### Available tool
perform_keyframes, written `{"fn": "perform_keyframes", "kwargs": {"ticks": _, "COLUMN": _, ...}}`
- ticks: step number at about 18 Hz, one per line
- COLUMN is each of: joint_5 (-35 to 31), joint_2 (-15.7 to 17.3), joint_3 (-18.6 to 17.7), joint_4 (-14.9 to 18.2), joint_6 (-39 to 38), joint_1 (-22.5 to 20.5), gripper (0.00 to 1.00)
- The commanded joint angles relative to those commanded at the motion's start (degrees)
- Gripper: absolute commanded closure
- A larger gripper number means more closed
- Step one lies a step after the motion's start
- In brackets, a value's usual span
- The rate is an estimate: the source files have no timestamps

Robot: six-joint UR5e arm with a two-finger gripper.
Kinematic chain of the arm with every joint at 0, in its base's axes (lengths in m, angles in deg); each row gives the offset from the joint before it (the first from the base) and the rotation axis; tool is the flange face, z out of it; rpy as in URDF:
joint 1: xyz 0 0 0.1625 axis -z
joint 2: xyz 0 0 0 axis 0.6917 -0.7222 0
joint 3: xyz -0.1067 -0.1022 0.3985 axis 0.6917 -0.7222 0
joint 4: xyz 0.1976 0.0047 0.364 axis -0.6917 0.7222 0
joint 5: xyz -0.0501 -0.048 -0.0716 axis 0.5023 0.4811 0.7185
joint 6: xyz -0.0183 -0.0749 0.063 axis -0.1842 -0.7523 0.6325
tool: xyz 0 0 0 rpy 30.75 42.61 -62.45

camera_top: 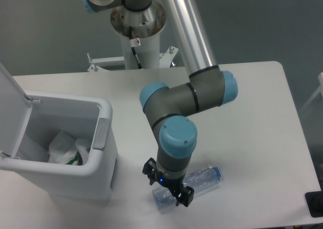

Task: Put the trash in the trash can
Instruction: 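Move the gripper down over the clear water bottle, then close the gripper around the water bottle and lift it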

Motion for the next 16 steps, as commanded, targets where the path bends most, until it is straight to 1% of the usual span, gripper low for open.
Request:
{"fn": "perform_keyframes", "kwargs": {"ticks": 3, "joint_5": 0.0, "joint_2": -0.9, "joint_3": 0.1, "joint_4": -0.3, "joint_6": 1.1, "joint_1": 0.1, "gripper": 0.0}}
{"fn": "perform_keyframes", "kwargs": {"ticks": 5, "joint_5": -0.7, "joint_2": -2.0, "joint_3": 0.2, "joint_4": -1.9, "joint_6": 1.1, "joint_1": 0.6, "gripper": 0.0}}
{"fn": "perform_keyframes", "kwargs": {"ticks": 6, "joint_5": -0.8, "joint_2": -2.5, "joint_3": 0.2, "joint_4": -2.2, "joint_6": 1.2, "joint_1": 0.9, "gripper": 0.0}}
{"fn": "perform_keyframes", "kwargs": {"ticks": 12, "joint_5": -0.8, "joint_2": -4.2, "joint_3": 0.4, "joint_4": -2.6, "joint_6": 1.1, "joint_1": 1.4, "gripper": 0.0}}
{"fn": "perform_keyframes", "kwargs": {"ticks": 14, "joint_5": -0.9, "joint_2": -4.4, "joint_3": 0.4, "joint_4": -2.6, "joint_6": 1.1, "joint_1": 1.6, "gripper": 0.1}}
{"fn": "perform_keyframes", "kwargs": {"ticks": 16, "joint_5": -0.9, "joint_2": -4.3, "joint_3": 0.4, "joint_4": -2.6, "joint_6": 1.1, "joint_1": 1.6, "gripper": 0.35}}
